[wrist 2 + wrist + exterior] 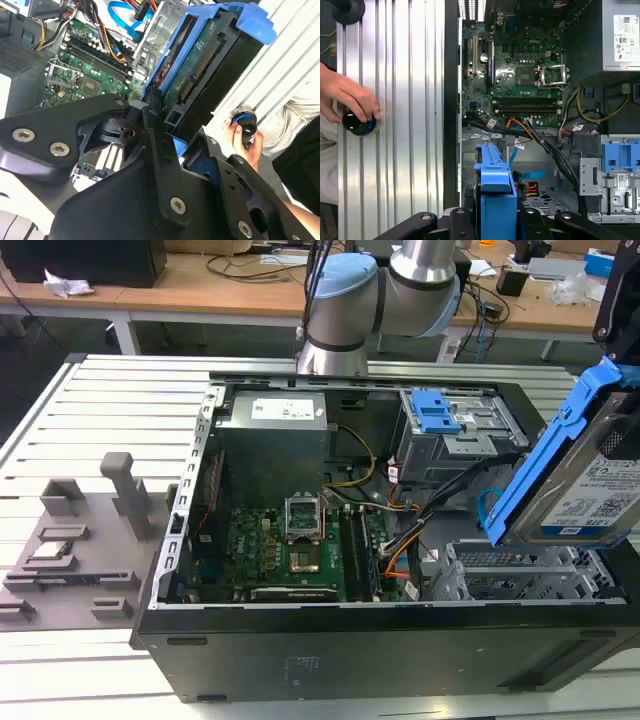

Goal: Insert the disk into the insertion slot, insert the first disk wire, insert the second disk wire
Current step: 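Insert the disk into the insertion slot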

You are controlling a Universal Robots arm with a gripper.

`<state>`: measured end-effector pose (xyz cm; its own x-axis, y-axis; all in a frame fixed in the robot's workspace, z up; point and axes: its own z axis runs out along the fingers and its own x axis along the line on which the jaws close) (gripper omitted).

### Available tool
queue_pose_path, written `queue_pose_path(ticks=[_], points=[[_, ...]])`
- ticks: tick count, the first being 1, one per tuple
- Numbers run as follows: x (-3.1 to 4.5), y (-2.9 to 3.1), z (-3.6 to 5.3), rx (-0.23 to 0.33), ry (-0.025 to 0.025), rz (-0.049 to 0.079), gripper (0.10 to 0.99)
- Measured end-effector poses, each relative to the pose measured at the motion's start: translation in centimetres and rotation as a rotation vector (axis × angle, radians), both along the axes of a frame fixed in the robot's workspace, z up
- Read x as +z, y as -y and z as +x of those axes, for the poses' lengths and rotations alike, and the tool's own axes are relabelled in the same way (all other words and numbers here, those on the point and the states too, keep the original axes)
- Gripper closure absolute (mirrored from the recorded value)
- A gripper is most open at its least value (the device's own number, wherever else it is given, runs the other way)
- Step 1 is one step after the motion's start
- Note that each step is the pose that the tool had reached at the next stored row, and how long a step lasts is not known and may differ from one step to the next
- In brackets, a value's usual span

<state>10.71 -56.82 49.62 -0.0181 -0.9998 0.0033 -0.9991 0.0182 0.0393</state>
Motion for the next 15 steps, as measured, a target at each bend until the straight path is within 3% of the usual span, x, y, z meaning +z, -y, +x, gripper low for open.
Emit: queue_pose_path(ticks=[3, 8, 15], points=[[-1.39, 0.00, 0.00, 0.000, 0.0000, 0.000, 0.722], [-2.00, -0.06, -0.11, 0.000, 0.0001, 0.014, 0.722], [-3.93, -0.32, -0.12, 0.000, 0.0000, 0.014, 0.722]])
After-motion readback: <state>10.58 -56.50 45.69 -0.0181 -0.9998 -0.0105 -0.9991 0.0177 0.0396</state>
